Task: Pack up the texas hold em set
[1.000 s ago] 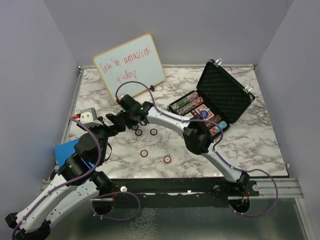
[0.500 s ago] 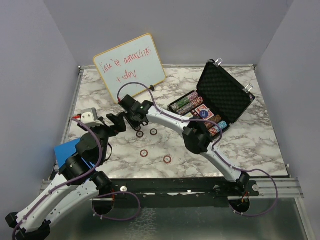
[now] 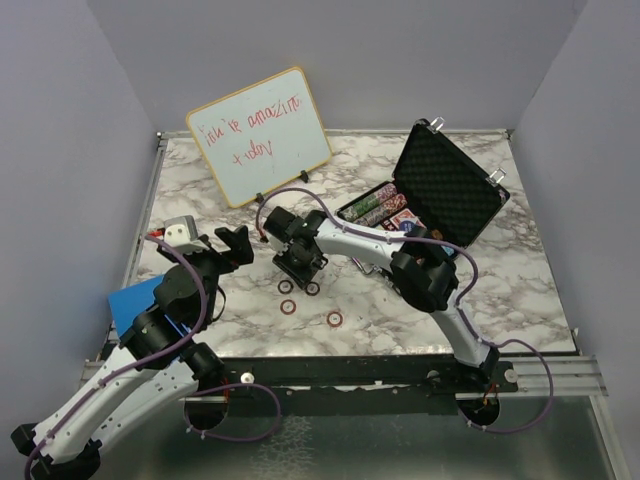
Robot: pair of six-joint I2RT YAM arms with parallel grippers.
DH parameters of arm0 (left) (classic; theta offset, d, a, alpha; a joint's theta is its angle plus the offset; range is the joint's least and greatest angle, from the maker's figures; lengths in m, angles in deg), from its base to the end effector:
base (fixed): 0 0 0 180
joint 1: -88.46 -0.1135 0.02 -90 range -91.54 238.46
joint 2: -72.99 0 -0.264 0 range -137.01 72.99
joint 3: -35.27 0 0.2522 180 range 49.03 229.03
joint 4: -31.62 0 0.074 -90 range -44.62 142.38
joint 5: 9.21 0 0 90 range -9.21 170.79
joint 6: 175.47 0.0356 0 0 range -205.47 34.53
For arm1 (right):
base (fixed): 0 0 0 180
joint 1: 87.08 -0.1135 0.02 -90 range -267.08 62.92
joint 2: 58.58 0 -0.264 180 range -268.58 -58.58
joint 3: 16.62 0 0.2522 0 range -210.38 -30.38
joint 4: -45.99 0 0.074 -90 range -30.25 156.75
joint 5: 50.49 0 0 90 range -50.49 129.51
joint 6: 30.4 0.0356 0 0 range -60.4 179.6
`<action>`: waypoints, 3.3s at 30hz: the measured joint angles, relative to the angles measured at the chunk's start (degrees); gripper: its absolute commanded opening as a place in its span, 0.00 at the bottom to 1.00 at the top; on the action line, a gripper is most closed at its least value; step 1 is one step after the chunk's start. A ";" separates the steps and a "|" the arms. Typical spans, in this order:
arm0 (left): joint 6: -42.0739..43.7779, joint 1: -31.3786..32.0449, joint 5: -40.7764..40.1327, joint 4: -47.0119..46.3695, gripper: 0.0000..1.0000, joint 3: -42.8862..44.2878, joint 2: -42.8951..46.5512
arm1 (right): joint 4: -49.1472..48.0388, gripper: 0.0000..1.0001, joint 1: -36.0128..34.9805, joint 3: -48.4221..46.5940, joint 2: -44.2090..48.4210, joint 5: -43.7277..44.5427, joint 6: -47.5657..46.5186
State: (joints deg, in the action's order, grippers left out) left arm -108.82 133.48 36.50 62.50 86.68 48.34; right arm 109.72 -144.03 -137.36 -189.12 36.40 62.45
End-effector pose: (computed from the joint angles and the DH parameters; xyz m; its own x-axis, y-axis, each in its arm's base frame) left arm 0.0914 -0.0563 0.3300 -0.0522 -0.3492 -0.9356 -0.0073 0.9370 -0.3493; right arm 0.2553 0.3960 0.1661 -0.5644 -0.7764 -0.2806 -0.8183 0.5710 0.0661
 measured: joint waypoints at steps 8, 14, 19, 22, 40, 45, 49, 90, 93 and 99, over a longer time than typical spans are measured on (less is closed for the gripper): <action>-0.22 0.00 -0.02 0.11 0.99 -0.33 0.11 | 1.73 0.53 0.00 6.91 4.24 -2.16 -1.01; -0.26 0.00 -0.02 0.13 0.99 -0.33 0.11 | 2.75 0.57 -0.13 6.91 4.26 -1.79 -0.87; -0.44 0.00 -0.02 0.15 0.99 -0.37 0.13 | 3.65 0.57 -0.87 7.02 4.26 -0.33 -0.28; -0.44 0.00 -0.02 0.15 0.99 -0.42 0.17 | 3.67 0.53 -1.44 7.32 4.28 0.81 0.28; -0.63 0.00 -0.02 0.17 0.99 -0.57 0.31 | 4.17 0.33 -1.75 7.56 5.62 6.82 4.87; -0.63 0.00 -0.02 0.17 0.99 -0.57 0.33 | 4.79 0.33 -1.55 1.88 5.62 8.22 5.25; -0.63 0.00 -0.02 0.20 0.99 -0.57 0.33 | 4.66 0.35 -0.94 -1.38 5.60 8.63 5.25; 0.22 0.00 1.44 5.64 0.99 10.69 3.45 | -11.28 0.67 -25.46 11.13 8.66 -0.63 6.60; 0.07 0.00 1.46 6.25 0.99 10.69 3.82 | -11.30 0.67 -26.62 9.90 7.21 -0.17 6.60; -0.42 0.00 1.46 7.93 0.99 10.69 4.42 | -10.80 0.67 -28.89 8.35 5.51 0.66 6.75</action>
State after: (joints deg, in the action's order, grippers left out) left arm -109.24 133.48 37.96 70.44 97.37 52.76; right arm 98.93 -172.92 -129.01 -183.61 37.05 69.21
